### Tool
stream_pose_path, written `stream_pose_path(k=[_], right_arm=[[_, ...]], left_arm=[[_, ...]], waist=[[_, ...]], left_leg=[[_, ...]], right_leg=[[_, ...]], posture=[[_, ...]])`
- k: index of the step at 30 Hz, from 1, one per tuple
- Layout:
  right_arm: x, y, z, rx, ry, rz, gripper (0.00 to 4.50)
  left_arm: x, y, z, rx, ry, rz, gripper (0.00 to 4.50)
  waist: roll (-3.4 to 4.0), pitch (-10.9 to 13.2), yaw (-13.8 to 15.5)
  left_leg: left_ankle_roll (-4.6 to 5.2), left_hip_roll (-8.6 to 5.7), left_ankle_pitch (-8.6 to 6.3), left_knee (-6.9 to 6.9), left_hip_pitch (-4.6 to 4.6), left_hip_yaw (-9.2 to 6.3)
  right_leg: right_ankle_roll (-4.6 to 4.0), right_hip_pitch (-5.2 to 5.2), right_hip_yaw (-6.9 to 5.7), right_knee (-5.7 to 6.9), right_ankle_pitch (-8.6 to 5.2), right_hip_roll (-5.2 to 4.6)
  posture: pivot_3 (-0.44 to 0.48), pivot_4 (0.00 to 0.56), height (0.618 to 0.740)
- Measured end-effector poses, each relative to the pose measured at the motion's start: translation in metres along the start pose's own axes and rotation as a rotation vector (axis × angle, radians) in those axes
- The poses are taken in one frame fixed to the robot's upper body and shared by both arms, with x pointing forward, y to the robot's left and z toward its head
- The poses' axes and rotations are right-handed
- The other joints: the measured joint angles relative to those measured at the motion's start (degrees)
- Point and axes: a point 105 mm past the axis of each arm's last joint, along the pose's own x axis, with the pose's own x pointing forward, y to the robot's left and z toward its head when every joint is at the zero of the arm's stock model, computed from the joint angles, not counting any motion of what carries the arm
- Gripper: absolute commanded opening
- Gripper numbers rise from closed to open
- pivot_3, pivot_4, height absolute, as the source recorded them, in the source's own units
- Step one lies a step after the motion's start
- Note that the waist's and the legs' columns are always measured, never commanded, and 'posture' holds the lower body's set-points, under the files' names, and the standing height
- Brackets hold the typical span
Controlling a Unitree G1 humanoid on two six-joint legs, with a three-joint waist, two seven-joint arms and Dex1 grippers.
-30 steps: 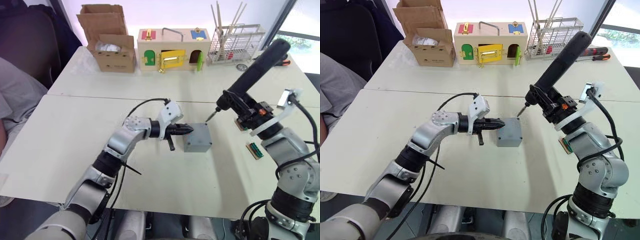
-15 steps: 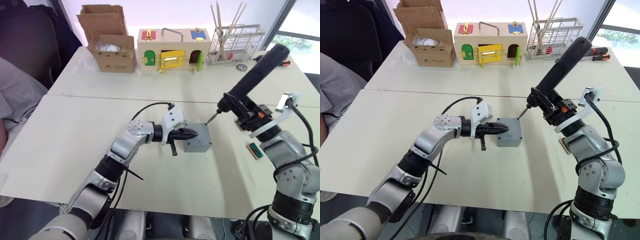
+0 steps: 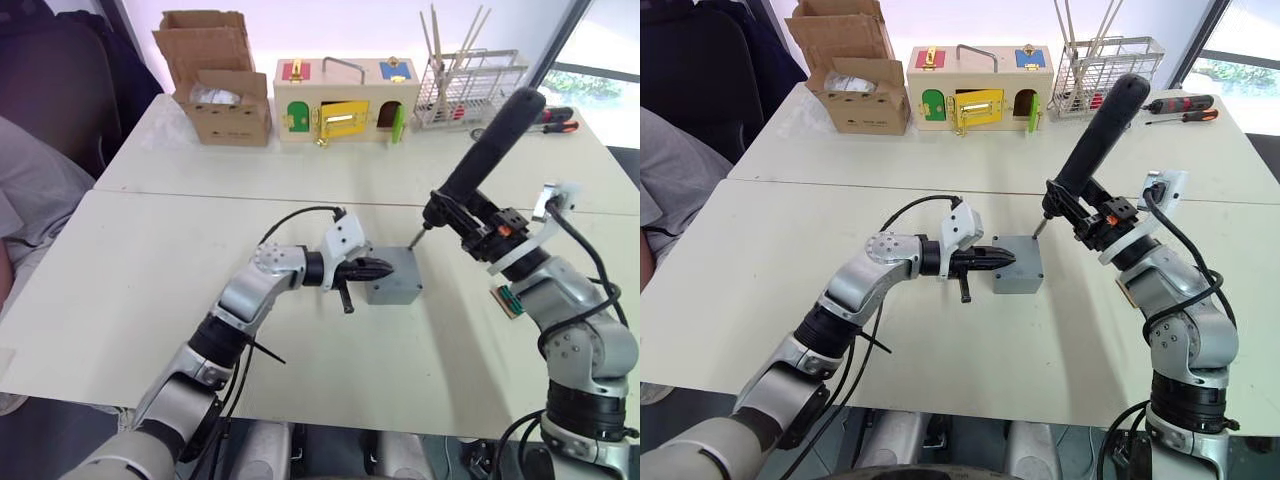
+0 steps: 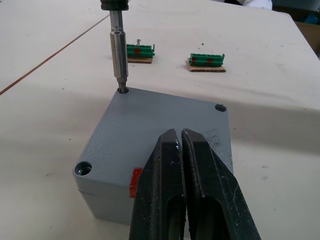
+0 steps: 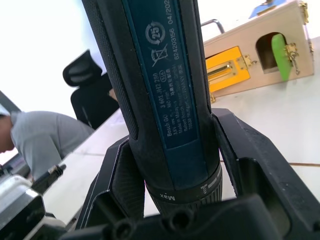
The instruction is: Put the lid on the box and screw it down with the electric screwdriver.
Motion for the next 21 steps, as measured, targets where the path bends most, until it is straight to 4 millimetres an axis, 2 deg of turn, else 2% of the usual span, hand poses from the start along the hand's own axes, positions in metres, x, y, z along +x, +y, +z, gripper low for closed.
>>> stream_pose_path(k=[10, 21], right_arm=[[0.0065, 0.0075, -0.0025, -0.037, 0.017, 0.021, 1.82], [0.0091, 0.0091, -0.0057, -0.028, 0.016, 0.014, 1.82]], left_arm=[[0.0019, 0.0024, -0.0015, -0.040, -0.028, 0.053, 0.10], [-0.0023, -0.0033, -0.0049, -0.081, -0.038, 0.068, 0.10]], waist=[[-0.17, -0.11, 0.02], [-0.18, -0.11, -0.05]], left_leg=[[0.14, 0.03, -0.09, -0.01, 0.20, -0.01], [0.17, 0.04, -0.11, -0.02, 0.31, -0.01]], right_leg=[[-0.01, 0.21, 0.00, -0.02, 0.00, 0.00], [-0.02, 0.32, 0.00, -0.04, -0.01, 0.00]], posture=[[0.000, 0.150, 0.729], [0.000, 0.150, 0.729]])
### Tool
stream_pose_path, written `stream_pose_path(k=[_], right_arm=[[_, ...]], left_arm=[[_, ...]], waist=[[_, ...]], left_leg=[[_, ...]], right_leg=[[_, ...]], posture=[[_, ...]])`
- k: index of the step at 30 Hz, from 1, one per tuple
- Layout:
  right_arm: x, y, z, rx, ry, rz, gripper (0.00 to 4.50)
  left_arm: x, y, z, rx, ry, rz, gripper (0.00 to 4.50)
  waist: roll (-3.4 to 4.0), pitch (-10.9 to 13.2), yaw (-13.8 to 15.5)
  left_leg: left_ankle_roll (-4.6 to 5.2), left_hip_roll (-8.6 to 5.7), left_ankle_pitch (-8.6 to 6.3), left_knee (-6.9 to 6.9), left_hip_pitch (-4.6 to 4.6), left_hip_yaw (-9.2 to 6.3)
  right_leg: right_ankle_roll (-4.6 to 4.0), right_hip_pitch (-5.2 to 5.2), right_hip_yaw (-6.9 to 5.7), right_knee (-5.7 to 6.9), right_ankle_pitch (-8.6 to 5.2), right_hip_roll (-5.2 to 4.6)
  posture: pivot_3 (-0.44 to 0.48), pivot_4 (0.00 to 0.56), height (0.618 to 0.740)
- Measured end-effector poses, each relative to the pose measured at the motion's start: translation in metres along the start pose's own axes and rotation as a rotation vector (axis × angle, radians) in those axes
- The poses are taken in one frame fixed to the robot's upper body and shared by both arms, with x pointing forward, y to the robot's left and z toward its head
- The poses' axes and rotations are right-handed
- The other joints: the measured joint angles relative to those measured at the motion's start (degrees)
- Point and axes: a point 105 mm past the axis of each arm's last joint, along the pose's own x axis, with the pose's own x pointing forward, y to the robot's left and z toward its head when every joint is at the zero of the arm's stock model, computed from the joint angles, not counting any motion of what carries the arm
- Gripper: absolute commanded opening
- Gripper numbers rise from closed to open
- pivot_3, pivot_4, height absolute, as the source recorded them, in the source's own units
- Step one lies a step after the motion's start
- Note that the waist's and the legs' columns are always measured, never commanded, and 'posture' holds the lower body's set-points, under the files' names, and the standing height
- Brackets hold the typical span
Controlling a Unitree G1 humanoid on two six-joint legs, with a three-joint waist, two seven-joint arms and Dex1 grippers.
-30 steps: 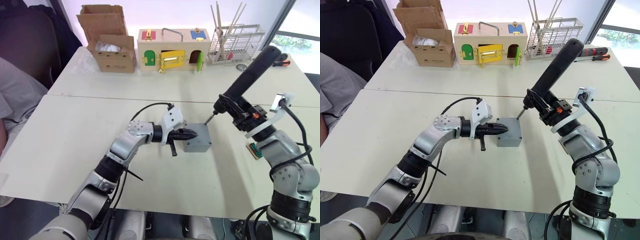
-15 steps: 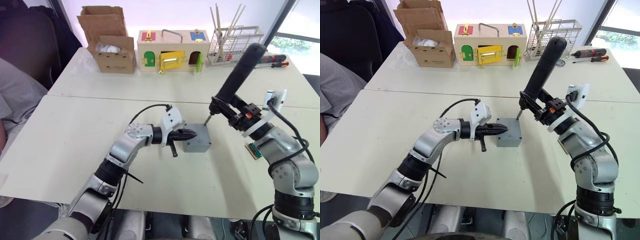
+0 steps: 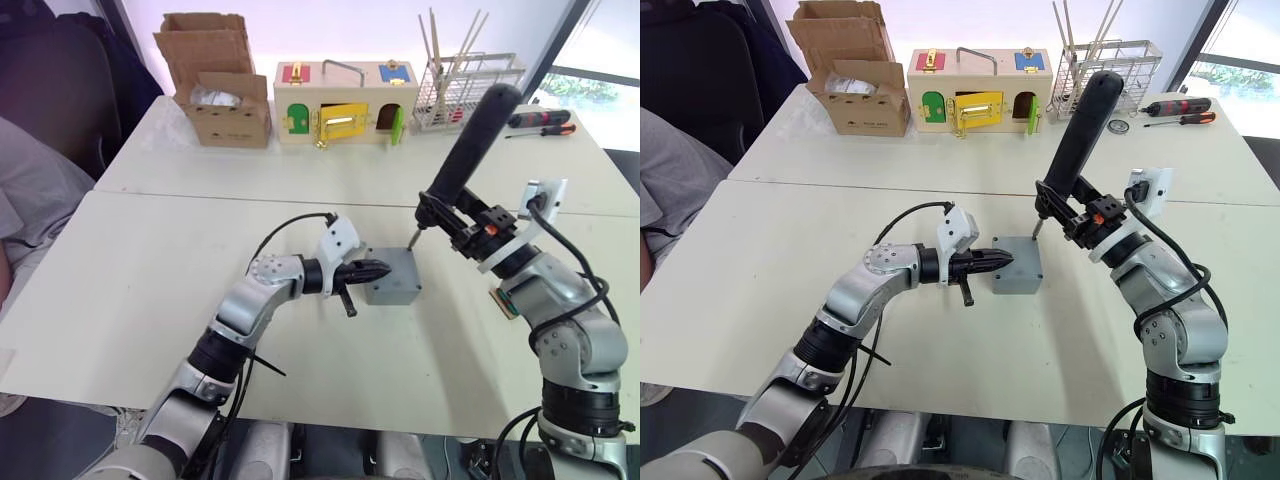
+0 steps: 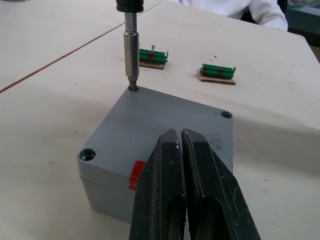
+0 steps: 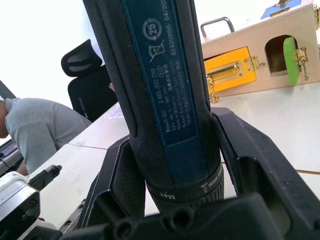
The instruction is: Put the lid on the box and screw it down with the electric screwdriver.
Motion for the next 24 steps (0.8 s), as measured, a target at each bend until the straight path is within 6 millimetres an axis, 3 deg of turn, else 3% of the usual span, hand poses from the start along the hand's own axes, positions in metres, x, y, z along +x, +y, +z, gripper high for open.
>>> stream_pose_path(k=[24], right_arm=[[0.000, 0.001, -0.024, -0.035, 0.042, -0.032, 1.82]], left_arm=[[0.005, -0.005, -0.015, -0.007, 0.038, -0.013, 0.10]], waist=[[-0.98, -1.89, 0.01]], left_leg=[[0.18, 0.05, -0.30, -0.14, 0.69, -0.05]], right_leg=[[-0.49, 0.61, -0.01, -0.23, -0.28, -0.11]], posture=[[0.000, 0.150, 0.729]])
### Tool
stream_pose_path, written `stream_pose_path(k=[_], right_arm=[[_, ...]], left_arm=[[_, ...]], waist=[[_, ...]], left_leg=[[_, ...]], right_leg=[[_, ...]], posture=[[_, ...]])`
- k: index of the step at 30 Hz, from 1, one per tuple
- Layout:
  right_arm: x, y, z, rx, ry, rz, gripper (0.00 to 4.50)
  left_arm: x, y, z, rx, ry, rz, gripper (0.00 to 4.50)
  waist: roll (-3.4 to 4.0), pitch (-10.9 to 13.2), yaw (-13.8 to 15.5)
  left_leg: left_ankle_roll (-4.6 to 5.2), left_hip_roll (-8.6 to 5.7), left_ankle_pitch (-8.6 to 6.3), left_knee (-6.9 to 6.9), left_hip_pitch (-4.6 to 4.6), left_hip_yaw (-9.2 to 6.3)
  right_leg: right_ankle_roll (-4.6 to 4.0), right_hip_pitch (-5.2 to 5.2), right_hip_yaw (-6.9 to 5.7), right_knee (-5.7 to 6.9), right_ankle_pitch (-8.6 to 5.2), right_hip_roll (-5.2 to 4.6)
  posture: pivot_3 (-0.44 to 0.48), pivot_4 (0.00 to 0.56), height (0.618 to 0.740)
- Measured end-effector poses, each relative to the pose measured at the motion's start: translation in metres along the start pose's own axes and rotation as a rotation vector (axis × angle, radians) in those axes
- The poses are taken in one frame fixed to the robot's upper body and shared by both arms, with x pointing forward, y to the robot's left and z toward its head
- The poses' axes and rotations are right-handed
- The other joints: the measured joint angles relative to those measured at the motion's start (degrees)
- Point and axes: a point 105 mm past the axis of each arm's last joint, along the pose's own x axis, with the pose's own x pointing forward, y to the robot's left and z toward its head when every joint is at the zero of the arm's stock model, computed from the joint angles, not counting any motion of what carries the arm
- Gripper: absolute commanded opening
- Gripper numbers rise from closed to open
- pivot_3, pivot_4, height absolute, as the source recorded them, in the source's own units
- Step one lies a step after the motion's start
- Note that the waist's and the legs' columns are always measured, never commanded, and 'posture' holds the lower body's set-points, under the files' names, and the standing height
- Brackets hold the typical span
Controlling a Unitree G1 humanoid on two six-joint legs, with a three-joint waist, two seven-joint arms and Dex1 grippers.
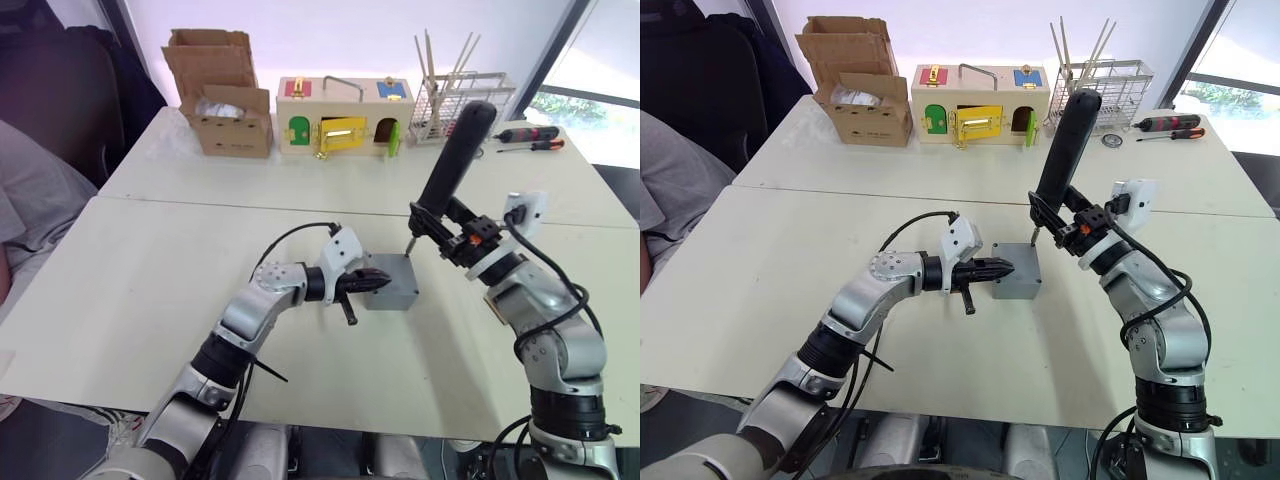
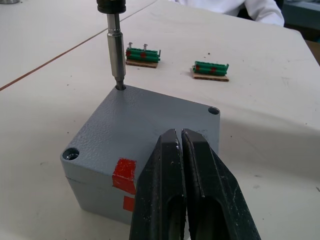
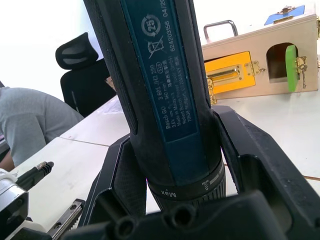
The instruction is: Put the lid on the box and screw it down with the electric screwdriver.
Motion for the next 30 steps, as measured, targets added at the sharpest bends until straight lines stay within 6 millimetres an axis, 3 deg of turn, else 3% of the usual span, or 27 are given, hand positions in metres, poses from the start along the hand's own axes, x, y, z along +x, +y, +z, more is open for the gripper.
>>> stream_pose_path(k=[8, 30], right_arm=[[-0.001, 0.003, -0.006, -0.011, 0.008, -0.003, 1.82], [0.001, 0.006, -0.013, -0.012, -0.002, -0.006, 1.82]], left_arm=[[-0.001, 0.001, -0.003, -0.006, 0.010, 0.006, 0.10], [-0.001, 0.001, -0.006, -0.010, 0.017, 0.009, 0.10]], waist=[[-0.24, -0.35, -0.02], [-0.31, -0.97, -1.37]], left_leg=[[-0.10, 0.06, -0.31, -0.15, 0.61, 0.01], [-0.17, 0.08, -0.34, -0.73, 0.75, -0.04]], right_leg=[[-0.60, 0.24, 0.00, -0.01, -0.33, -0.05], [-0.60, 0.47, 0.01, -0.74, -0.32, -0.28]], posture=[[0.000, 0.150, 0.729], [0.000, 0.150, 0.729]])
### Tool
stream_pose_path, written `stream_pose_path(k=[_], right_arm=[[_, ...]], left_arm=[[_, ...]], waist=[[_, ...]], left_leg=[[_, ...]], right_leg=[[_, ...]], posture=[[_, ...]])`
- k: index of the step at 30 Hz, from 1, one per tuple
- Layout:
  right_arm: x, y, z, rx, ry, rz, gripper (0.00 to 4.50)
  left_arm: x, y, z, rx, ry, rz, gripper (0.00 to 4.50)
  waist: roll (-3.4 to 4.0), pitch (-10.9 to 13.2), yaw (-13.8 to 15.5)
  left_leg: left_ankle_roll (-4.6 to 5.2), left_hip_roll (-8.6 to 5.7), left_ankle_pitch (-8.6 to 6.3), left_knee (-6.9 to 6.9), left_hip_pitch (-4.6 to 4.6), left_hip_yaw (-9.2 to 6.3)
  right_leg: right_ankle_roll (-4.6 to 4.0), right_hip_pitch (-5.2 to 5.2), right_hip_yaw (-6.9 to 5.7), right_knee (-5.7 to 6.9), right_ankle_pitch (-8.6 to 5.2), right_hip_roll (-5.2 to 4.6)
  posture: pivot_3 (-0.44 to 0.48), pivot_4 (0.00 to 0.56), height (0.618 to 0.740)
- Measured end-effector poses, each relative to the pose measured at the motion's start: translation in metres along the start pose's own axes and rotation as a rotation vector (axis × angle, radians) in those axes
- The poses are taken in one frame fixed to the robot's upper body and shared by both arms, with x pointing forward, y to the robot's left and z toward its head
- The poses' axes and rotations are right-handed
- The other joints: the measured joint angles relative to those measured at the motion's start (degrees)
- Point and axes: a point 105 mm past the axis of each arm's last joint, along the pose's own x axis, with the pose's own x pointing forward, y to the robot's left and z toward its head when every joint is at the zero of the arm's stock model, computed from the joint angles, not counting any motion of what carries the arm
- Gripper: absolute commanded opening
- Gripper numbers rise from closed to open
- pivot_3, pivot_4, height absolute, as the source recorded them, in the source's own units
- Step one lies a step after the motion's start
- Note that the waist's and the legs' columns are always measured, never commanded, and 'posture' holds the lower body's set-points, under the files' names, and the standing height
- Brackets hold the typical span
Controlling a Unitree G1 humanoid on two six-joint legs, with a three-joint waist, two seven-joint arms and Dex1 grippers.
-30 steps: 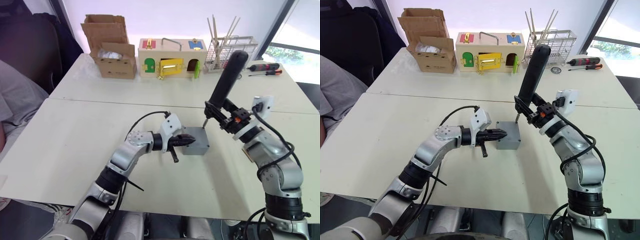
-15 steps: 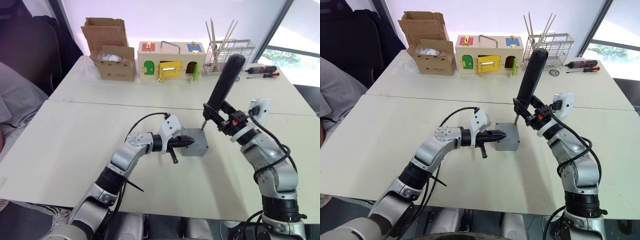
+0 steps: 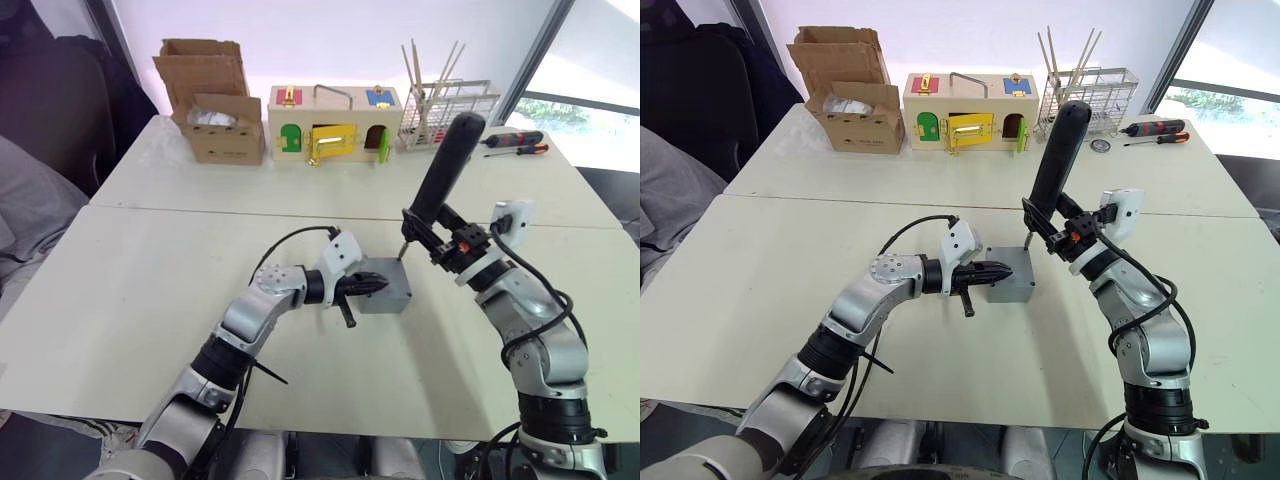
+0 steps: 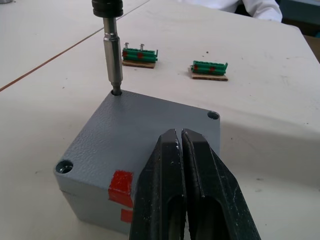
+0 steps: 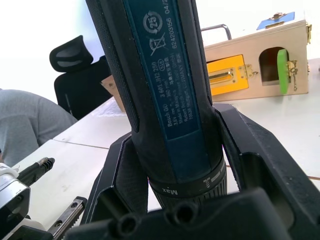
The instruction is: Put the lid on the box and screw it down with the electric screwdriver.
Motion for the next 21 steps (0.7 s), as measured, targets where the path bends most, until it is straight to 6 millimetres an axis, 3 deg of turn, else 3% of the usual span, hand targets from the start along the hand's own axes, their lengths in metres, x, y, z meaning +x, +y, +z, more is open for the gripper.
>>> stream_pose_path(k=[21], right_arm=[[0.0002, -0.0017, 0.0014, -0.001, -0.006, -0.004, 1.82]], left_arm=[[0.0003, -0.0002, 0.0000, 0.004, -0.003, -0.004, 0.10]], waist=[[0.03, 0.03, 0.05]], left_leg=[[-0.18, 0.00, -0.10, -0.12, -0.02, -0.01]], right_leg=[[0.00, -0.03, 0.01, -0.14, 0.00, -0.10]], posture=[[0.000, 0.150, 0.729]])
